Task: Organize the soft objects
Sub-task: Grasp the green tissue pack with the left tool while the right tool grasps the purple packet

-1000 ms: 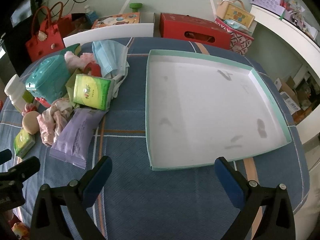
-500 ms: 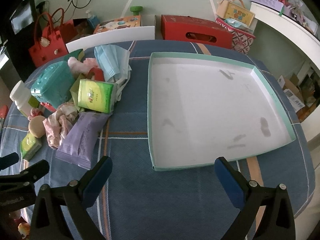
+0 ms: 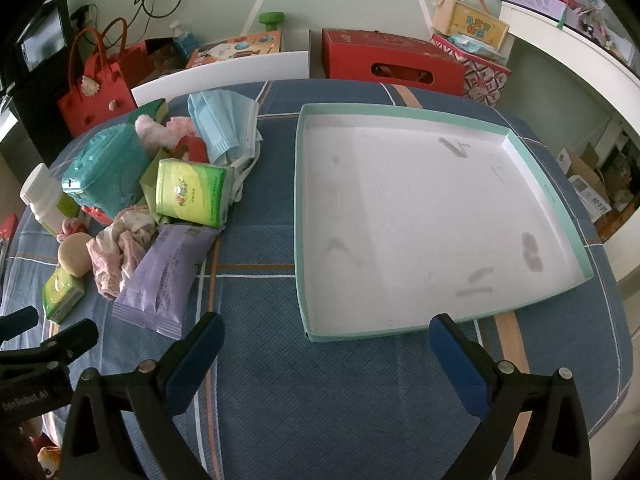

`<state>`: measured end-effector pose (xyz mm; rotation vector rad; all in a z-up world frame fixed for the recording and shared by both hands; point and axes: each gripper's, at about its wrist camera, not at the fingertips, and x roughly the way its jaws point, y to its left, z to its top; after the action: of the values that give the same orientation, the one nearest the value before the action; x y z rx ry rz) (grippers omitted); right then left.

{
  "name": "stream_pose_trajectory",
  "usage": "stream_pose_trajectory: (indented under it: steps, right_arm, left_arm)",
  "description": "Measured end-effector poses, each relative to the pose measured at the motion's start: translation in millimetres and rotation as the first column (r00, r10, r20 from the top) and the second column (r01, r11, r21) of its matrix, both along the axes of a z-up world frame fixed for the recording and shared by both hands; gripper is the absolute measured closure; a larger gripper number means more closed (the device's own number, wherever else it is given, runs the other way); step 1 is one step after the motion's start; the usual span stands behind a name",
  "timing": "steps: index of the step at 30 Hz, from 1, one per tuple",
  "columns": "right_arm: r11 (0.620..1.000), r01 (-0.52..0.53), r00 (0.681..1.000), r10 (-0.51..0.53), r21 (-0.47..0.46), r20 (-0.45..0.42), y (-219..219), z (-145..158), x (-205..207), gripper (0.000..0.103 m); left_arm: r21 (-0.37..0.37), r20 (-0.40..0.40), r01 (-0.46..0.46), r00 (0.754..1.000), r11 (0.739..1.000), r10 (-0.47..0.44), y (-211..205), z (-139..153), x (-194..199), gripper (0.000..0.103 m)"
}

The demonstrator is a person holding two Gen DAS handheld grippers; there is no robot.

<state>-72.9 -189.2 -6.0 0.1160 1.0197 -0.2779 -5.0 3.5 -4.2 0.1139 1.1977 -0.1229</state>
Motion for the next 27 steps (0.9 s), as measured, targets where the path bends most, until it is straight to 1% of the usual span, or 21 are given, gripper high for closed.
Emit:
stream_pose_trajectory:
  steps: [2,6,8,10,12,14,17,18,21,23,25,27]
  right_arm:
    - [1.0,0.001,1.0,-0.001,-0.002,-0.001,0,-1,0,0.0]
    - [1.0,0.005,1.0,-0.005,-0.004,0.021,1,2,-1,0.0]
    - [1.0,0.004,0.999,-0.004,0.007,0.045,3,7,-1,0.0]
    - [0.999,-0.011,0.998,0.008,0.038,0.065,7,12,-1,0.0]
    - [0.996,-0.039,0.997,0.033,0.086,0.077,13,16,2,0.0]
    - [0.991,-0.067,0.994,0.055,0.115,0.099,22,22,6,0.0]
    - [0.983,-0.106,0.988,0.087,0.148,0.129,34,32,16,0.0]
    - [0.983,-0.114,0.987,0.095,0.144,0.129,37,33,21,0.0]
    - [0.986,-0.119,0.991,0.11,0.121,0.079,47,31,40,0.0]
    - [0.985,-0.103,0.994,0.097,0.137,0.048,50,27,50,0.0]
    - [0.981,-0.099,0.995,0.094,0.168,0.041,52,24,58,0.0]
    - [0.979,-0.096,0.995,0.091,0.179,0.036,54,21,65,0.0]
  left_arm:
    - [-0.004,0.013,-0.023,1.0,1.0,0.024,6,3,2,0.0]
    - [-0.004,0.054,-0.123,0.991,0.992,0.123,33,11,8,0.0]
    - [0.0,0.046,-0.162,0.986,0.987,0.162,47,9,14,0.0]
    - [-0.004,0.034,-0.2,0.979,0.98,0.2,61,6,18,0.0]
    - [-0.012,0.027,-0.235,0.972,0.972,0.235,75,5,22,0.0]
    - [-0.025,0.022,-0.257,0.966,0.966,0.257,86,5,27,0.0]
    - [-0.041,0.006,-0.303,0.953,0.952,0.303,102,2,32,0.0]
    - [-0.046,0.001,-0.313,0.95,0.949,0.314,106,0,34,0.0]
    - [-0.056,-0.038,-0.33,0.944,0.942,0.329,111,-8,43,0.0]
    - [-0.064,-0.06,-0.326,0.945,0.943,0.323,110,-14,53,0.0]
    - [-0.061,-0.067,-0.297,0.954,0.953,0.293,106,-16,60,0.0]
    - [-0.041,-0.084,-0.273,0.959,0.961,0.269,101,-22,66,0.0]
